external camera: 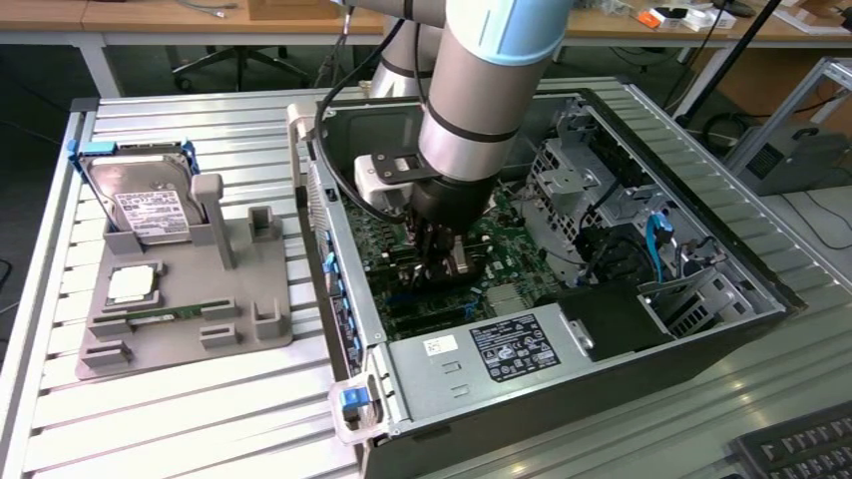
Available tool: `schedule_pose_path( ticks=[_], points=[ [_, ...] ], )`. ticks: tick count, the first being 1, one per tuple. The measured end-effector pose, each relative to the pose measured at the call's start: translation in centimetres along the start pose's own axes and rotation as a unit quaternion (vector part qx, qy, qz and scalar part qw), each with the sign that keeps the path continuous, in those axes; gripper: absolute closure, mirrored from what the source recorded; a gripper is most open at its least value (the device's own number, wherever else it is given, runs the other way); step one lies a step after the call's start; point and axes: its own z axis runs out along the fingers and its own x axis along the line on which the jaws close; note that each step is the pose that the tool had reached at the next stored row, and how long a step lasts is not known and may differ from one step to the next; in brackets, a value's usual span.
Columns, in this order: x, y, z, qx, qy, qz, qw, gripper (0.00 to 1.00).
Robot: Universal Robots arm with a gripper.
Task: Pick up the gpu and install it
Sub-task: 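Insert the gpu into the slot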
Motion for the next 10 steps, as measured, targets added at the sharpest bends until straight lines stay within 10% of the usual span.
schedule_pose_path(
  ticks=[10],
  points=[
    [-0.01,-0.01,0.04,0.0002,-0.0003,0.000,1.0000,0.66]
  ],
)
